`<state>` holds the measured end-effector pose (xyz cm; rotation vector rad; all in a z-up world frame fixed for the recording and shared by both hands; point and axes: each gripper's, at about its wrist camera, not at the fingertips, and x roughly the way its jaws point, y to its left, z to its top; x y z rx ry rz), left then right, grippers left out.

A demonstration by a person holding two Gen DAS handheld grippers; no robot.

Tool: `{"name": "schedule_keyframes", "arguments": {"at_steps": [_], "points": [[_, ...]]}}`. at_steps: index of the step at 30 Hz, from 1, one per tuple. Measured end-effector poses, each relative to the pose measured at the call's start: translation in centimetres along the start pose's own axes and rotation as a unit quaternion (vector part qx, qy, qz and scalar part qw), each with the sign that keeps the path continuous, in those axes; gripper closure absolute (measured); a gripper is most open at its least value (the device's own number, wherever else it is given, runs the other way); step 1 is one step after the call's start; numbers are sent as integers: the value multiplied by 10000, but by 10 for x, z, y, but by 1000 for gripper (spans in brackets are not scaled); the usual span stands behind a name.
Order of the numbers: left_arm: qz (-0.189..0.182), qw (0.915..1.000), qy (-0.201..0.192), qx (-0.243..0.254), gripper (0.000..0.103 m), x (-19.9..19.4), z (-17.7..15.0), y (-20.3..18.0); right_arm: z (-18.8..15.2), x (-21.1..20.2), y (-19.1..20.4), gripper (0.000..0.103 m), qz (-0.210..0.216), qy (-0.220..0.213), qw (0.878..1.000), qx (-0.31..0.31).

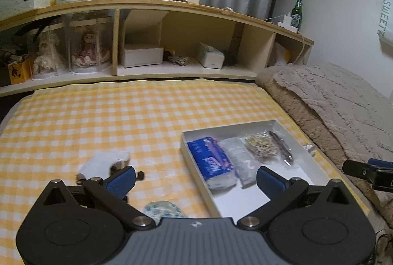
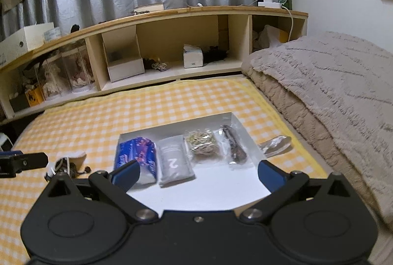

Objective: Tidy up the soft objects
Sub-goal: 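Withdraw both grippers from the box toward the items on the bed, then grasp the white sachet with the left gripper while the right grasps the floral pouch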

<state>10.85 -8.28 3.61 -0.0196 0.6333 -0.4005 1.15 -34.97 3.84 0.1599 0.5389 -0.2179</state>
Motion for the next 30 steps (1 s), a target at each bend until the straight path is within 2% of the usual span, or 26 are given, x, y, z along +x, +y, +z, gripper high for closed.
{"name": "schedule_keyframes", "arguments": {"at_steps": [5, 11, 16, 23, 25, 30], "points": [[106, 9999, -32, -94, 0, 2, 2, 32, -7, 9, 26, 0, 115, -3, 9999, -99], [6, 9979, 84, -638, 0, 10, 1, 69, -11, 23, 55, 0, 466, -8, 9987, -220], [324, 9899, 661, -1214, 0, 37, -24, 88, -17, 41, 79, 0, 754, 93, 9960, -464], [784, 9635, 1651, -1954, 0, 90, -61, 106, -22, 58, 98, 0, 995, 147, 9915, -820], [837, 9606, 1783, -1959, 0, 101, -68, 106, -21, 64, 101, 0, 1098, 169, 9900, -867], [981, 9604, 1879, -1809, 0, 119, -76, 105, -21, 82, 113, 0, 1530, 293, 9827, -1003]]}}
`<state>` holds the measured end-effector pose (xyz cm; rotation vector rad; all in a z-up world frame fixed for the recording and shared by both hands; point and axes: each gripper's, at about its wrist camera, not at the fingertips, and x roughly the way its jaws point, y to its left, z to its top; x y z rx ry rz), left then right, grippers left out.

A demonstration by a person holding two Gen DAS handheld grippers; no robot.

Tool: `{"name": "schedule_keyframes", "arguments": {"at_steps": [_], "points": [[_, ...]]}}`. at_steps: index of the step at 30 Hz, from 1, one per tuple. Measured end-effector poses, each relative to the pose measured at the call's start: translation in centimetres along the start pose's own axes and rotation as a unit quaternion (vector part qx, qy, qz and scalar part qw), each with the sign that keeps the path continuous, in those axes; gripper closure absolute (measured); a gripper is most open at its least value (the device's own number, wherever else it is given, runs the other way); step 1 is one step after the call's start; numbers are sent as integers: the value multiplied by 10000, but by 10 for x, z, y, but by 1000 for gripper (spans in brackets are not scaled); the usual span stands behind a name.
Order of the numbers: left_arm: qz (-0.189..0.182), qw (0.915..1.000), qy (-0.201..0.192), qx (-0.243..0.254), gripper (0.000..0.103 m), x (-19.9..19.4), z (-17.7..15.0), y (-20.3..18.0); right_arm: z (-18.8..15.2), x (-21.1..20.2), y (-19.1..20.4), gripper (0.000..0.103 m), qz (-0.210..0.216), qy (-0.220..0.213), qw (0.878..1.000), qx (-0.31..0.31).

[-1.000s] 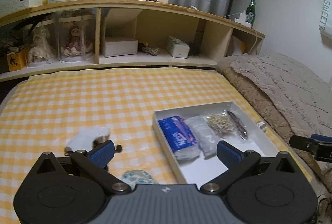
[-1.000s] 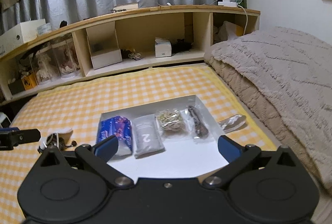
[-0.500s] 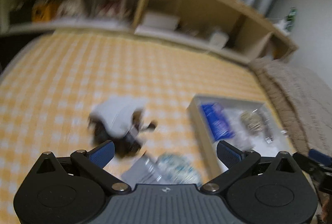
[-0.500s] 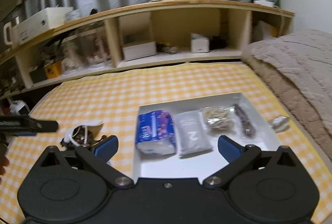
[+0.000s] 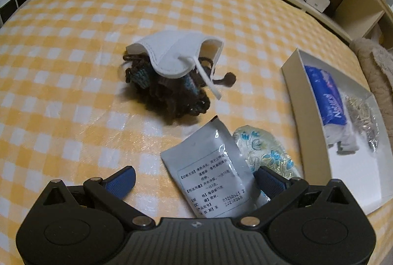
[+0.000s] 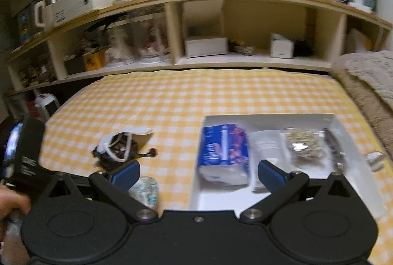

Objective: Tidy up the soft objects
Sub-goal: 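Grasp the white sachet with the left gripper while the right grasps the floral pouch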

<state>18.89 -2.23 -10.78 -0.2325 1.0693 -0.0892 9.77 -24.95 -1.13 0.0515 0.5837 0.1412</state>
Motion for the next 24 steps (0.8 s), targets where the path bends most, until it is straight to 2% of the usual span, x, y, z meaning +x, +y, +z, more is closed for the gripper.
{"name": "schedule_keyframes", "arguments": {"at_steps": [6, 11, 15, 17, 20, 24], "points": [[215, 9996, 118, 142, 0, -2, -6, 11, 2, 31, 19, 3, 724, 187, 9964, -397], [690, 9972, 50, 289, 0, -12, -11, 22, -3, 57, 43, 14, 1103, 453, 9883, -955], [999, 9945, 14, 311, 14, -14, -12, 31, -13, 72, 59, 17, 1224, 697, 9787, -1495], [994, 9947, 57, 242, 15, -13, -11, 36, -19, 76, 68, 17, 1276, 784, 9720, -1812], [1043, 9939, 58, 344, 23, -12, -12, 35, -29, 81, 79, 19, 1291, 875, 9624, -2224], [1112, 9923, 10, 550, 30, -9, -14, 27, -37, 92, 85, 25, 1261, 1056, 9563, -2415]]}}
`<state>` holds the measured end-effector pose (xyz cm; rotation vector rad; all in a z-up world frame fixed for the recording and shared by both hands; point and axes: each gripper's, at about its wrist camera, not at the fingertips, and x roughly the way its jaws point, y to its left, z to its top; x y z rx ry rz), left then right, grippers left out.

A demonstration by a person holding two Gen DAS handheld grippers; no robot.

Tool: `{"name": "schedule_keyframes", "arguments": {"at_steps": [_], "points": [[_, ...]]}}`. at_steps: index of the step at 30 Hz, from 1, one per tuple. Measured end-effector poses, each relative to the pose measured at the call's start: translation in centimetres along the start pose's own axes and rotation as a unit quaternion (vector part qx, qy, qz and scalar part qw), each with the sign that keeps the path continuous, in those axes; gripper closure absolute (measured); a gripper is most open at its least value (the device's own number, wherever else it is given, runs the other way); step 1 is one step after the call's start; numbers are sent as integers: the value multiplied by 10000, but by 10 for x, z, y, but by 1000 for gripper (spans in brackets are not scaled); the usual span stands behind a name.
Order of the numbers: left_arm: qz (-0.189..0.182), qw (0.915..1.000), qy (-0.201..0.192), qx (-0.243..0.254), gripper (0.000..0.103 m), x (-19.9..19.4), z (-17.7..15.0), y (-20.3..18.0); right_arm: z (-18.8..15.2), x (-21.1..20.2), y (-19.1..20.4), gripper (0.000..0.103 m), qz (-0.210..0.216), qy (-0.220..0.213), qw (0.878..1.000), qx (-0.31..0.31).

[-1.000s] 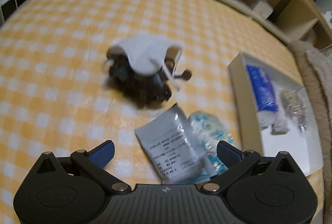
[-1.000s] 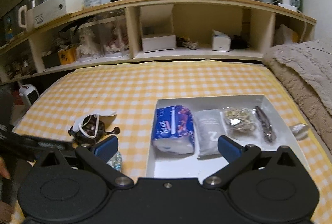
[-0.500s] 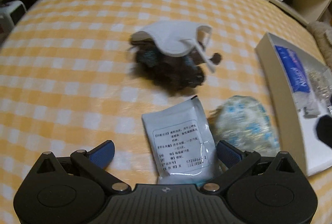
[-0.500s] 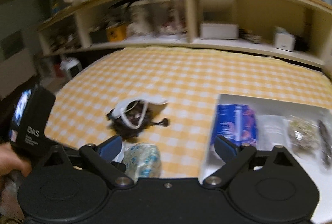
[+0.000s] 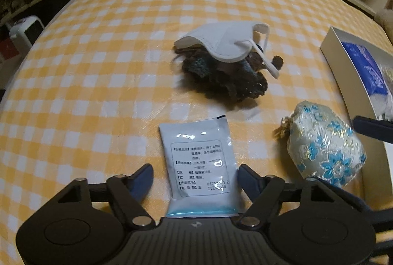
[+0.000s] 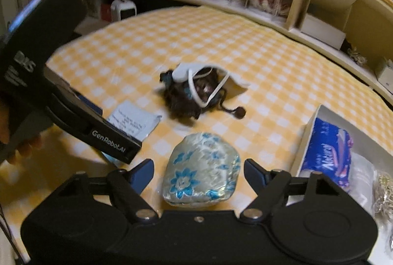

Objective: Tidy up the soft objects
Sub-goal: 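Grasp the white sachet with the left gripper while the right grasps the floral pouch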

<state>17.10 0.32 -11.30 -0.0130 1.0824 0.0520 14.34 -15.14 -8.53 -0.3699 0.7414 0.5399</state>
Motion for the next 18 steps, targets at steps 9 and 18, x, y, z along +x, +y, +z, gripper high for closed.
{"name": "schedule_keyframes", "arguments": {"at_steps": [9, 18], "points": [[-203, 9996, -213, 20, 53, -3, -2, 2, -3, 8, 2, 66, -156, 182, 9997, 41], [-384, 9975, -562, -184, 54, -26, -8, 0, -3, -6, -9, 86, -80, -132, 9983, 556]]}}
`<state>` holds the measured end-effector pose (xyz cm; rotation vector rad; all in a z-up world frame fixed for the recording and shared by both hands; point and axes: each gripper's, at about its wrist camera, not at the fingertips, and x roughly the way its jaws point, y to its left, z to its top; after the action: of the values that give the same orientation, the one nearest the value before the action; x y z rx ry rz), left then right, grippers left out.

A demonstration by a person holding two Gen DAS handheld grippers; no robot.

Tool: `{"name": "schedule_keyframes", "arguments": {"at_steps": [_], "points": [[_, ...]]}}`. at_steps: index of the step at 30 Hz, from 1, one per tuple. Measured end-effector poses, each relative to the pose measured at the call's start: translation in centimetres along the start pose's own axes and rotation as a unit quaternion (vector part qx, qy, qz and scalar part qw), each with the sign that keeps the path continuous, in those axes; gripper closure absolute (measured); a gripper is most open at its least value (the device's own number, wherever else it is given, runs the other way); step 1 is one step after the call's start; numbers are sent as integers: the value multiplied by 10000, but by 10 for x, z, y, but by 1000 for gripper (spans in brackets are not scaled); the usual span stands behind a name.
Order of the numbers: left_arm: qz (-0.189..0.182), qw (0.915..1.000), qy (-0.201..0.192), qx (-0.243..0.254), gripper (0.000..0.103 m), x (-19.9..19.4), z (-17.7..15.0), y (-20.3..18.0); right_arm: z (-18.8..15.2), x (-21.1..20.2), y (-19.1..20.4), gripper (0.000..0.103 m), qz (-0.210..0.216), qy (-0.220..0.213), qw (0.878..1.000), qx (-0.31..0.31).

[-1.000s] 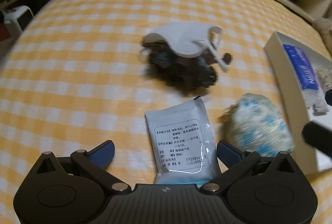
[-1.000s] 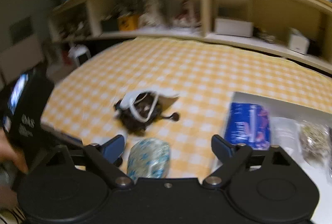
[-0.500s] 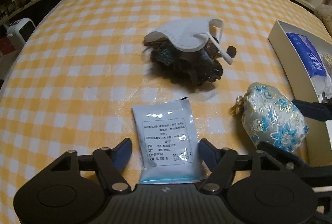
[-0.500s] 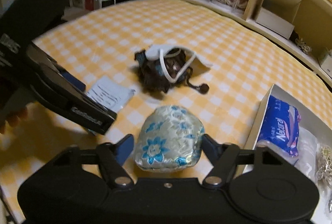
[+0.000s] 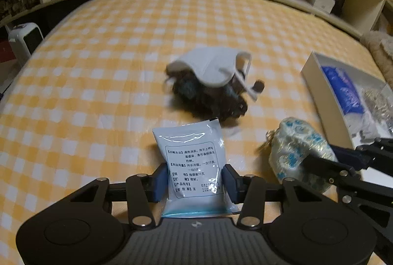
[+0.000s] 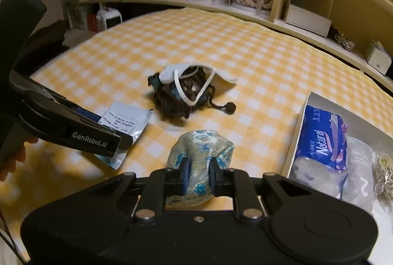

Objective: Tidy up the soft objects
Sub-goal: 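Grasp the white sachet with the left gripper while the right grasps the floral pouch, then carry the sachet and floral pouch into the box and open both grippers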

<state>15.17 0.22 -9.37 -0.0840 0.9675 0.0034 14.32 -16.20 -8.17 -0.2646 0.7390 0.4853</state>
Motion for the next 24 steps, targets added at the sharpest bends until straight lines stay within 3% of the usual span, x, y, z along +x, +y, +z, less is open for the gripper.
{"name": "schedule_keyframes", "arguments": {"at_steps": [14, 24], "points": [[-414, 9953, -847, -200, 54, -44, 11, -5, 10, -42, -23, 92, -173, -708, 9946, 733], [-1240, 9842, -1256, -140, 54, -74, 20, -36, 5, -104, -55, 92, -347, -1252, 9817, 1389]]}}
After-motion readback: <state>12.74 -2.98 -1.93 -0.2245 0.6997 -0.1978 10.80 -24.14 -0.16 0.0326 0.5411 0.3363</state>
